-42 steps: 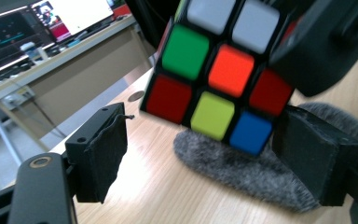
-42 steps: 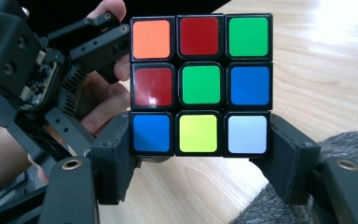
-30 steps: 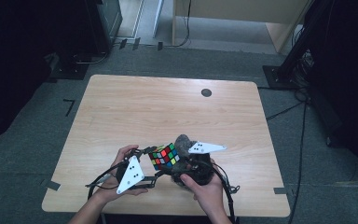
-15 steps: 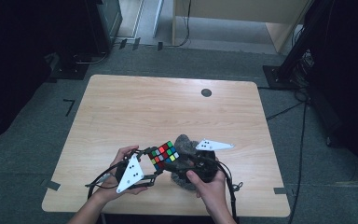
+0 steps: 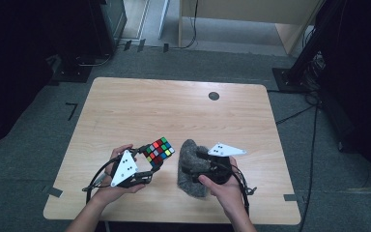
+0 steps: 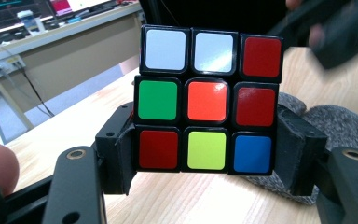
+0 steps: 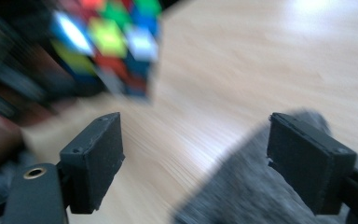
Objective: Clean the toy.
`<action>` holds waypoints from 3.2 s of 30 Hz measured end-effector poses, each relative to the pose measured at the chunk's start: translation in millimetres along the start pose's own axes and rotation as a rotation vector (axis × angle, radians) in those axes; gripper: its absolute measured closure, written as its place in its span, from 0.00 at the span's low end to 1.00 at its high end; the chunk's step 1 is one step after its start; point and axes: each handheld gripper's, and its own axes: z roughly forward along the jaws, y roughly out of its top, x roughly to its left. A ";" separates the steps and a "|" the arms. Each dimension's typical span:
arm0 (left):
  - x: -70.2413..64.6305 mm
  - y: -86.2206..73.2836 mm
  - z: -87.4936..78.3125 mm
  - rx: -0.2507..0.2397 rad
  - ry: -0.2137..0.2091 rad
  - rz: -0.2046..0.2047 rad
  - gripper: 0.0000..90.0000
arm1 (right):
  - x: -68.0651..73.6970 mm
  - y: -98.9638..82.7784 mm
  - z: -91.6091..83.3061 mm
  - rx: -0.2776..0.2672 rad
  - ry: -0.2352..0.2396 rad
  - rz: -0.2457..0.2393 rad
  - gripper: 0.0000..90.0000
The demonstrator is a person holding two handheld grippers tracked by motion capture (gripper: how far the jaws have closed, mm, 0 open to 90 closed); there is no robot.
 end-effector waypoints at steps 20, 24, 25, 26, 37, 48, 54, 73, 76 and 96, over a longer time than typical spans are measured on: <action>4.8 0.7 -2.6 -0.019 -0.028 -0.054 0.38 | -24.1 -31.3 21.2 0.175 -0.212 -0.125 0.83; -2.3 -1.4 2.6 0.003 -0.054 -0.032 0.38 | -8.9 -11.7 -5.3 -0.064 -0.117 -0.110 0.83; -5.0 -1.9 4.3 0.010 -0.060 -0.025 0.38 | -3.5 -7.7 -11.6 -0.117 -0.090 -0.110 0.83; -7.0 -2.2 5.7 0.015 -0.066 -0.018 0.38 | 2.4 -3.7 -17.1 -0.167 -0.060 -0.107 0.83; -29.7 7.2 8.4 0.012 -0.144 0.045 0.38 | 34.5 5.7 -19.9 -0.241 0.083 -0.123 0.82; -25.1 7.8 5.3 0.000 -0.138 0.042 0.38 | 30.9 10.7 -32.9 -0.289 0.055 -0.074 0.82; -26.4 14.4 1.2 -0.020 -0.154 0.035 0.38 | 38.4 9.5 -25.6 -0.265 0.055 -0.094 0.82; -50.9 34.7 21.9 0.289 0.045 0.140 0.38 | 82.2 4.3 -1.5 -0.130 -0.053 -0.317 0.81; -46.8 30.4 23.3 0.289 0.039 0.116 0.39 | 76.8 7.2 -7.0 -0.155 -0.128 -0.328 0.81; -8.3 27.2 -14.6 -0.151 -0.176 -0.157 0.39 | 22.9 5.9 -31.8 -0.274 -0.143 -0.080 0.80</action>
